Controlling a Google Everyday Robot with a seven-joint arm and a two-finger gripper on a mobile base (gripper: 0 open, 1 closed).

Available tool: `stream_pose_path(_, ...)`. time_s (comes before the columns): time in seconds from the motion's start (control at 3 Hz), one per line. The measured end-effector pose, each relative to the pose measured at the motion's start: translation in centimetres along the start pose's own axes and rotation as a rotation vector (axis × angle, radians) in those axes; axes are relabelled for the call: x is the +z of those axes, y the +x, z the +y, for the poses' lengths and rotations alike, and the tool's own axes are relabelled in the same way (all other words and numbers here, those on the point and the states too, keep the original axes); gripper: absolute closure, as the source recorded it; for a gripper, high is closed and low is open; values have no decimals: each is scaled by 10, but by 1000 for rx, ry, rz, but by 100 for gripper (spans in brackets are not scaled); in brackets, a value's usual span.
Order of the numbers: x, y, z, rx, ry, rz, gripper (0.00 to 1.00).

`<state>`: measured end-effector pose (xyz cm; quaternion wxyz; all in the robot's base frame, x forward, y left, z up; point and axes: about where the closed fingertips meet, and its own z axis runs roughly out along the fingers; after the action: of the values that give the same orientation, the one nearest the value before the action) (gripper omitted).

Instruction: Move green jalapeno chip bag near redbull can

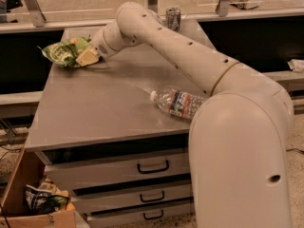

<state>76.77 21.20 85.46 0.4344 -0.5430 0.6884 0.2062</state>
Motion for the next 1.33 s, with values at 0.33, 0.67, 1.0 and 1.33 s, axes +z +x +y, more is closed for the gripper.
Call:
stream_pose_path(0.33,-20,-4,-3,-12,31,-11,87)
stream_pose_path(0.67,-63,-12,-7,-40,82,-27,100)
stream_pose_path(1.0,-119,-17,-8,-76,126,-21,100)
stream_pose_path(1.33,-170,-3,-8,-87,158,43,100)
